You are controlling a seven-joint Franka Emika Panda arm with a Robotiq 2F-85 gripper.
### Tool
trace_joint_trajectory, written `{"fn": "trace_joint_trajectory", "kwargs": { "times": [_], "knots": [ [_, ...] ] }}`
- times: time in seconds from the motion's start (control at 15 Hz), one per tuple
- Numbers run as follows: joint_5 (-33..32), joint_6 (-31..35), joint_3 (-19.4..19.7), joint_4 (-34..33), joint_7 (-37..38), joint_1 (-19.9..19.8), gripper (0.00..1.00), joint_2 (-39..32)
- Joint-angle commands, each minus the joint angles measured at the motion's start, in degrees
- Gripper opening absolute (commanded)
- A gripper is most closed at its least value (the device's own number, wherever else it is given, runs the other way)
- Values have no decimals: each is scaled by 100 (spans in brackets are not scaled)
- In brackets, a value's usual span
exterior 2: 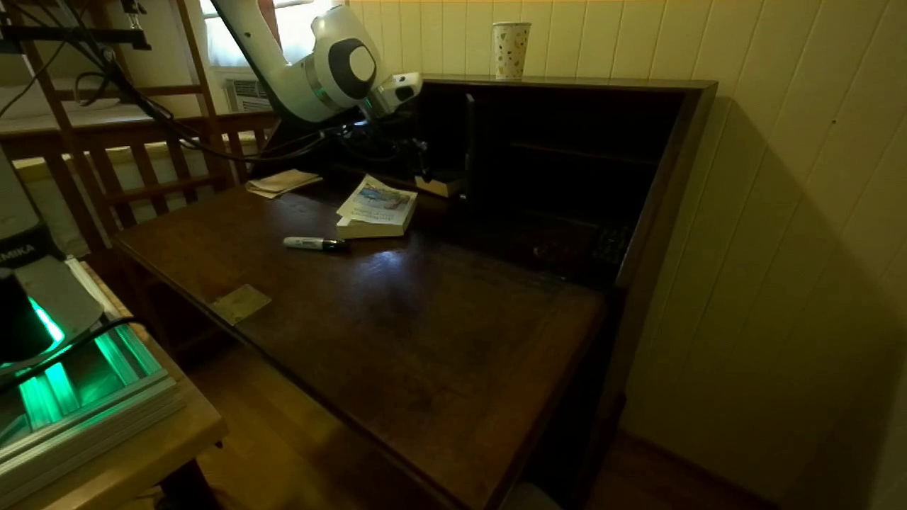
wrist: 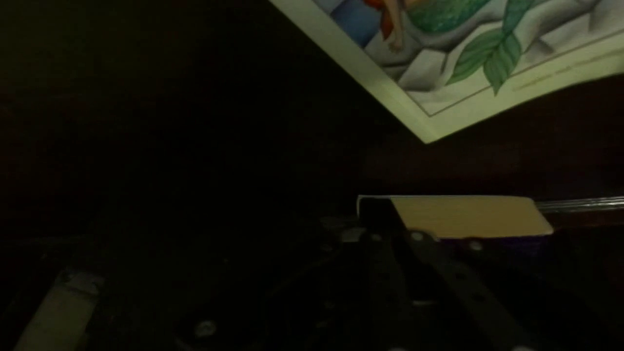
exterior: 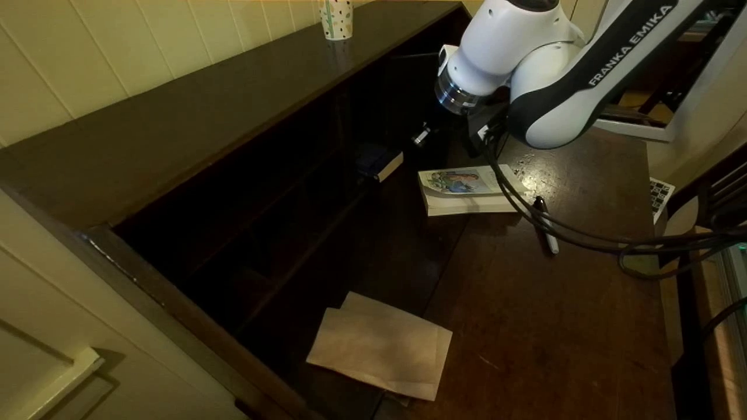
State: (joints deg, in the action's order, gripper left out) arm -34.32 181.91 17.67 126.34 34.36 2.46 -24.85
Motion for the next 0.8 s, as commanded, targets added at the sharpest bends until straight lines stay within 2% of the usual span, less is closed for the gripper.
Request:
{"fn": "trace_joint_trajectory", "kwargs": {
  "times": [0.0, 0.27, 0.73],
  "knots": [
    [-16, 337, 60, -403, -10, 18, 0, -472],
    [14, 364, -138, -626, -67, -111, 0, -741],
    [8, 461, 81, -1257, -11, 95, 0, -1155]
  ]
}}
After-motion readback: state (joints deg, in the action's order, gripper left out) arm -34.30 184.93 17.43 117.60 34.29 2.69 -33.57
